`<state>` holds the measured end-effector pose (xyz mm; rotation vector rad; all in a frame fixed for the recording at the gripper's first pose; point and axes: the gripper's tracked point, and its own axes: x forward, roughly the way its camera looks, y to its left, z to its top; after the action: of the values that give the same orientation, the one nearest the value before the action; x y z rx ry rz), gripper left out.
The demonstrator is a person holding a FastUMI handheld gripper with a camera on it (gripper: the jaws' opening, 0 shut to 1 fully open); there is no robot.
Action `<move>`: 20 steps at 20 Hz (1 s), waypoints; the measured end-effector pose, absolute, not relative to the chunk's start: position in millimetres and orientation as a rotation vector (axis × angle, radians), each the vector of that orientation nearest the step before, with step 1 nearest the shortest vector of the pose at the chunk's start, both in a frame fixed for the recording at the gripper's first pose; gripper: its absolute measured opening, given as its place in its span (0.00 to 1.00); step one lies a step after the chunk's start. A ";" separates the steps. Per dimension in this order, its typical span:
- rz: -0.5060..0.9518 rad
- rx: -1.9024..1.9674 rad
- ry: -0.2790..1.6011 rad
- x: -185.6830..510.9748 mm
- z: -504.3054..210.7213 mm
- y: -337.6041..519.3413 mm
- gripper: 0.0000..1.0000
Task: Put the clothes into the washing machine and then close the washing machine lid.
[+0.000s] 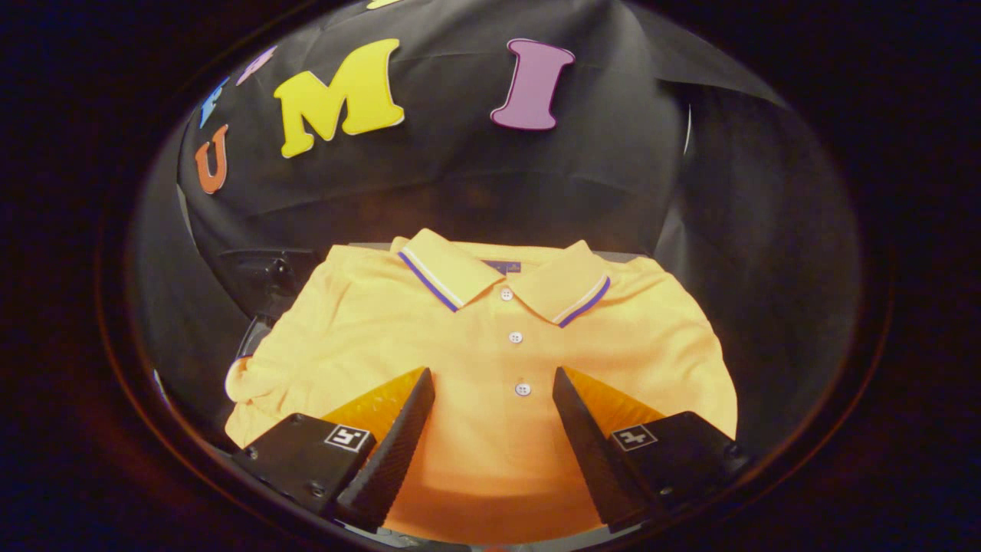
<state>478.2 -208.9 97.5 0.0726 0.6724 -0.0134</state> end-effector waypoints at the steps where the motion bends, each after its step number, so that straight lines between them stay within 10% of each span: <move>1: -0.004 0.066 0.711 477.6 97.5 -207.0 0.96; 3: 0.018 0.049 0.770 478.4 99.3 -201.2 0.86; 6: -0.014 0.076 0.807 473.9 103.5 -202.0 0.08; 20: -0.055 0.136 0.782 464.7 171.3 -186.5 0.06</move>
<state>464.7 -186.5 171.3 0.1358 0.7817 -0.0545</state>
